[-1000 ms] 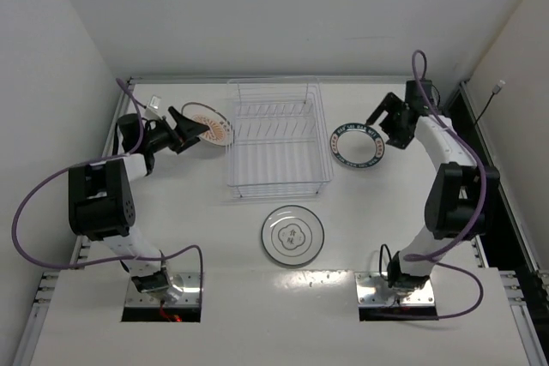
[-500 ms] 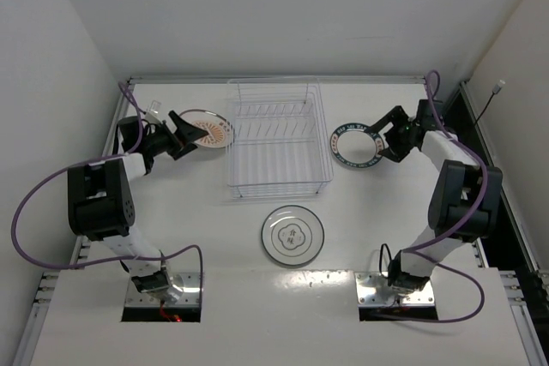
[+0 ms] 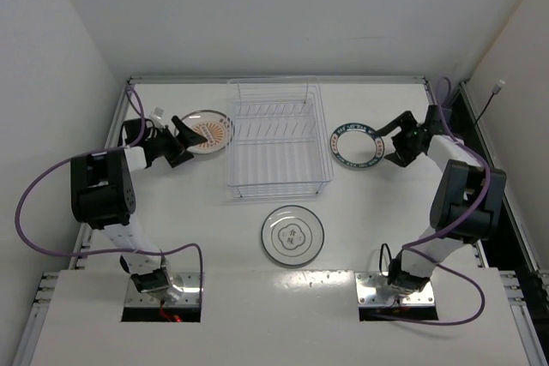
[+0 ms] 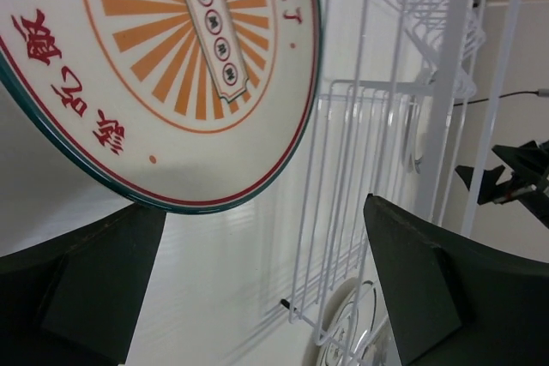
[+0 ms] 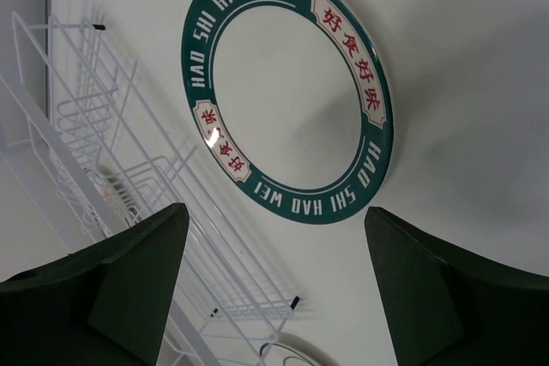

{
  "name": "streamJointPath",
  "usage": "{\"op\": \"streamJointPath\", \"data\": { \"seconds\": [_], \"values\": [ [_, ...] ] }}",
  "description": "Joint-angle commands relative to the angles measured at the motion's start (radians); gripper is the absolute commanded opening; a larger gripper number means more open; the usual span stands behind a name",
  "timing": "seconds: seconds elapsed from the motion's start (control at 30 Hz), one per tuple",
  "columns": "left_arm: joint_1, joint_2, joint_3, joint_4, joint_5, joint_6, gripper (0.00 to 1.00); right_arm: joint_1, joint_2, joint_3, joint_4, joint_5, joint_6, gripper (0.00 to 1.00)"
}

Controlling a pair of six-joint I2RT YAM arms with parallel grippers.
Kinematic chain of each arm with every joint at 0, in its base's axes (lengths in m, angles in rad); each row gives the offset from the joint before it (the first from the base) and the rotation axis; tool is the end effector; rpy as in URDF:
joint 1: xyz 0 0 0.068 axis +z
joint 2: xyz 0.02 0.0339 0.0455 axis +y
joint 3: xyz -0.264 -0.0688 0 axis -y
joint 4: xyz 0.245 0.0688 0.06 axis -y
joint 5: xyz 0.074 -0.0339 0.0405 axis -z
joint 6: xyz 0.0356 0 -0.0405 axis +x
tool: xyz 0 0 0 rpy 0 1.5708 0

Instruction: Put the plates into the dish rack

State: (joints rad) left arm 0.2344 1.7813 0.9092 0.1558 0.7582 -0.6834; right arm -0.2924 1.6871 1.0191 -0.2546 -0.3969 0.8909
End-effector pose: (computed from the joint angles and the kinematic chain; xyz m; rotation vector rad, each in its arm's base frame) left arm 0.3500 0.0584 0.1571 -0.6291 2.1921 -1.0990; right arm 0.3340 -0.0862 0.1859 1.2738 2.2032 0.7394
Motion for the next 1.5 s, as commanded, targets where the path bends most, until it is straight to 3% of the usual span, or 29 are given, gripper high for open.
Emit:
{"op": "streamJointPath", "data": {
  "seconds": [0.0,0.4,0.57,1.0,1.13,1.23,1.27,1.33,1.37,1.47],
  "values": [
    [0.000,0.023,0.045,-0.054,-0.036,0.039,1.00,-0.017,-0.055,-0.011,0.023,0.015,0.003,0.81],
    [0.009,0.087,0.076,-0.139,-0.069,0.061,1.00,-0.065,-0.020,-0.054,-0.012,0.076,0.003,0.80],
    [0.020,0.084,0.076,-0.159,-0.088,0.061,1.00,-0.065,0.064,-0.065,0.038,0.007,0.022,0.78],
    [0.020,-0.008,0.106,-0.380,-0.385,0.105,1.00,-0.001,0.261,-0.011,0.090,-0.049,0.071,0.67],
    [0.020,-0.008,0.125,-0.438,-0.482,0.105,1.00,0.018,0.305,-0.002,0.127,-0.060,0.098,0.58],
    [0.020,0.001,0.135,-0.458,-0.500,0.105,1.00,0.018,0.319,-0.002,0.140,-0.060,0.098,0.38],
    [0.020,0.001,0.135,-0.458,-0.500,0.105,1.00,0.018,0.319,-0.002,0.153,-0.069,0.098,0.20],
    [0.020,-0.008,0.135,-0.458,-0.510,0.105,1.00,0.018,0.319,-0.011,0.164,-0.069,0.098,0.05],
    [0.020,-0.008,0.135,-0.458,-0.522,0.105,1.00,0.018,0.319,-0.020,0.164,-0.069,0.098,0.01],
    [0.020,-0.017,0.135,-0.458,-0.531,0.105,1.00,0.018,0.295,-0.030,0.164,-0.069,0.073,0.00]
  ]
}}
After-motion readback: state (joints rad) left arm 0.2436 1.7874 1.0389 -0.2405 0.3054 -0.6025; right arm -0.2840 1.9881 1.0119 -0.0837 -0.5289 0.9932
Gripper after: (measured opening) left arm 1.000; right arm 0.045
